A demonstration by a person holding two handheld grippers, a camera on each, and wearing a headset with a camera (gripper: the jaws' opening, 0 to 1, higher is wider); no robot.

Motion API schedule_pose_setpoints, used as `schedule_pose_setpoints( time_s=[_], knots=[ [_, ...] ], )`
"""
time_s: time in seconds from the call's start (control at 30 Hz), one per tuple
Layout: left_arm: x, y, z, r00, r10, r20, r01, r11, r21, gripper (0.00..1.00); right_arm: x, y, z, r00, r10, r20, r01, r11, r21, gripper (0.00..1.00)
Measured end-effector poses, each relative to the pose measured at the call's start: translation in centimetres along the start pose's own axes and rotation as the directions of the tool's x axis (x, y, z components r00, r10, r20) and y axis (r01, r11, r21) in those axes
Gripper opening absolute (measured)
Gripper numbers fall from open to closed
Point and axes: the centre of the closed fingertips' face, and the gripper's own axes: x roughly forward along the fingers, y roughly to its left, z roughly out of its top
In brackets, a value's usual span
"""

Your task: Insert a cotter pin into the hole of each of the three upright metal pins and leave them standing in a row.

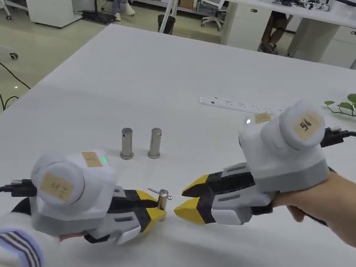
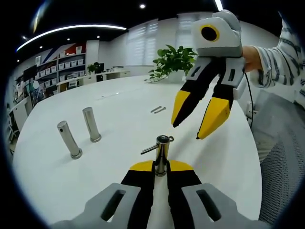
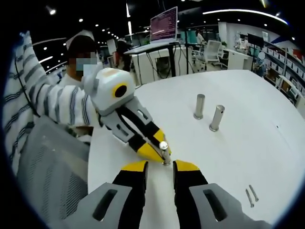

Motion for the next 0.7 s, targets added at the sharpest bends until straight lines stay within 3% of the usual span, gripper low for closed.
schedule_pose_setpoints(
  time_s=[0.33, 0.43, 0.7],
  knots=[
    [-0.1, 0.0, -0.1, 1.0, 0.006, 0.0, -0.006, 1.0, -0.006, 0.07, -1.6, 0.5, -1.1, 0.9972, -0.06, 0.045, 0.058, 0.997, 0.042, 0.49],
    [-0.1, 0.1, -0.1, 1.0, 0.005, 0.0, -0.005, 1.0, -0.012, 0.07, -2.0, 0.4, -1.4, 0.9941, -0.089, 0.063, 0.085, 0.994, 0.068, 0.6],
    [-0.1, 0.1, 0.0, 1.0, 0.007, -0.001, -0.007, 1.0, -0.018, 0.07, -2.8, 1.1, -3.9, 0.9915, -0.11, 0.069, 0.099, 0.984, 0.151, 0.65]
  ],
)
